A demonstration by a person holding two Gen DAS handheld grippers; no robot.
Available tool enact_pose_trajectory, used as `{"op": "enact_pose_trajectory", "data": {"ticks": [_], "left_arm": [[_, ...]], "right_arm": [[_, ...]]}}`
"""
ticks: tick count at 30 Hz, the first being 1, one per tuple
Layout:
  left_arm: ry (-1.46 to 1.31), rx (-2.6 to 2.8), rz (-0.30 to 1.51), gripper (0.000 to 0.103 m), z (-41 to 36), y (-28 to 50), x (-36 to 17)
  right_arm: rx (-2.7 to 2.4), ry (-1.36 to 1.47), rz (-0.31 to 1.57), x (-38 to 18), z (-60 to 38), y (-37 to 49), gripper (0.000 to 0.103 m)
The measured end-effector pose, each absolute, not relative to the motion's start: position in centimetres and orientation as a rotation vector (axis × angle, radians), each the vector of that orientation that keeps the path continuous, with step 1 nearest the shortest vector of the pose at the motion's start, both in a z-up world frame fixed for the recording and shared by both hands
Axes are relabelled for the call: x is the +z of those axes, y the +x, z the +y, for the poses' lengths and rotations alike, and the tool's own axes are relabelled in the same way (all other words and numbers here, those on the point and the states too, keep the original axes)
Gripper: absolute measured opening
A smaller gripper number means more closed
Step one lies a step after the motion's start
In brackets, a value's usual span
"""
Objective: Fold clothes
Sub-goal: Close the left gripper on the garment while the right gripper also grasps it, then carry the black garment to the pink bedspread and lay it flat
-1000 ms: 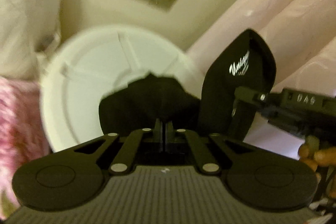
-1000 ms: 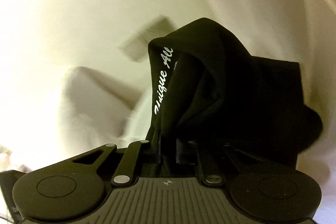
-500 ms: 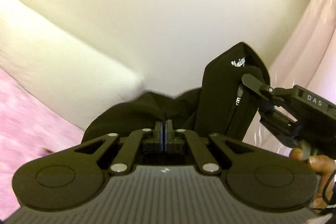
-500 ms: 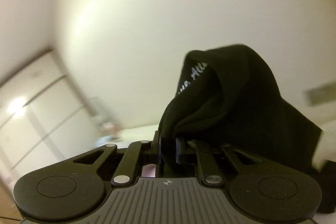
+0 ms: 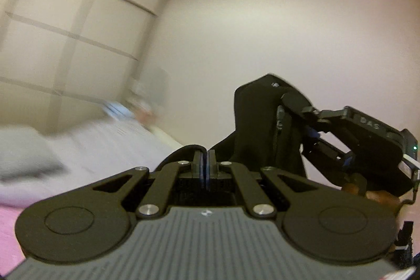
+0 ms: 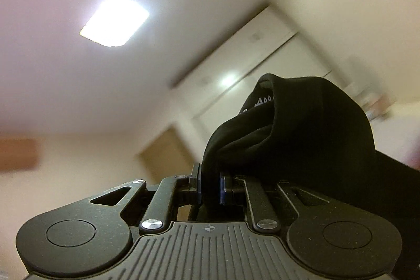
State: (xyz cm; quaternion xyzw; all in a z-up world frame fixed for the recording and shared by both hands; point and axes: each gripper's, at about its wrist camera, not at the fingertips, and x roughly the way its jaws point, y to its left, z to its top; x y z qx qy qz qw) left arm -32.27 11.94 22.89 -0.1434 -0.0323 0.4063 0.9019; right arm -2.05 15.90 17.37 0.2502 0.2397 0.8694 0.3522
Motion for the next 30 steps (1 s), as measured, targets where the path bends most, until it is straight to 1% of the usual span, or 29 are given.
{"op": "enact_pose_trajectory", "data": {"ticks": [2,4,5,6,7,8,9,11,15,17,18,19,21,23,27,30], "left_arm": [[-0.278,0.933,-0.060,0.000,10.6,-34.5,24.2],[-0.303,1.022,-0.029,0.000,10.1,-36.0,24.3],[-0.328,1.072,-0.005,0.000,10.1,-36.4,24.0],[-0.355,1.131,0.032,0.002,10.3,-36.8,23.1],[-0.390,1.214,0.094,0.004,10.8,-37.1,21.9],[-0.429,1.305,0.166,0.004,11.3,-37.3,20.8],[-0.479,1.397,0.242,0.004,11.8,-37.5,18.9],[-0.584,1.501,0.338,0.004,11.6,-38.4,15.1],[-0.817,1.649,0.468,0.004,8.3,-40.6,7.2],[-0.925,1.687,0.511,0.004,5.6,-42.6,3.1],[-0.973,1.699,0.534,0.004,4.5,-43.1,1.6],[-1.005,1.711,0.556,0.004,3.5,-42.8,0.3],[-1.056,1.735,0.600,0.004,1.6,-41.9,-2.0],[-1.059,1.733,0.632,0.005,-0.3,-41.0,-3.0],[-1.051,1.725,0.695,0.006,-1.8,-38.4,-5.0],[-1.064,1.696,0.700,0.006,-2.9,-36.9,-6.2]], "right_arm": [[2.311,0.635,0.690,18.3,17.4,-5.5,0.012],[2.362,0.571,0.760,18.9,19.3,-9.4,0.012],[2.366,0.509,0.797,18.6,20.7,-10.8,0.017],[2.360,0.412,0.837,17.8,22.3,-12.5,0.024],[2.344,0.260,0.857,16.3,23.6,-14.1,0.045],[2.322,0.110,0.874,14.8,24.9,-15.8,0.072],[2.293,-0.038,0.889,13.3,26.3,-17.4,0.080],[2.219,-0.313,0.914,10.1,28.8,-20.6,0.081],[2.179,-0.502,0.973,2.8,29.0,-20.8,0.081],[2.191,-0.609,0.980,0.7,25.2,-22.8,0.081],[2.197,-0.667,0.970,-0.2,24.6,-22.8,0.081],[2.206,-0.716,0.946,-0.9,21.9,-24.3,0.081],[2.215,-0.816,0.866,-2.4,18.4,-24.0,0.081],[2.204,-0.937,0.795,-4.5,16.1,-23.7,0.081],[2.222,-1.102,0.745,-9.2,12.0,-24.1,0.081],[2.243,-1.178,0.728,-10.4,10.3,-24.4,0.081]]}}
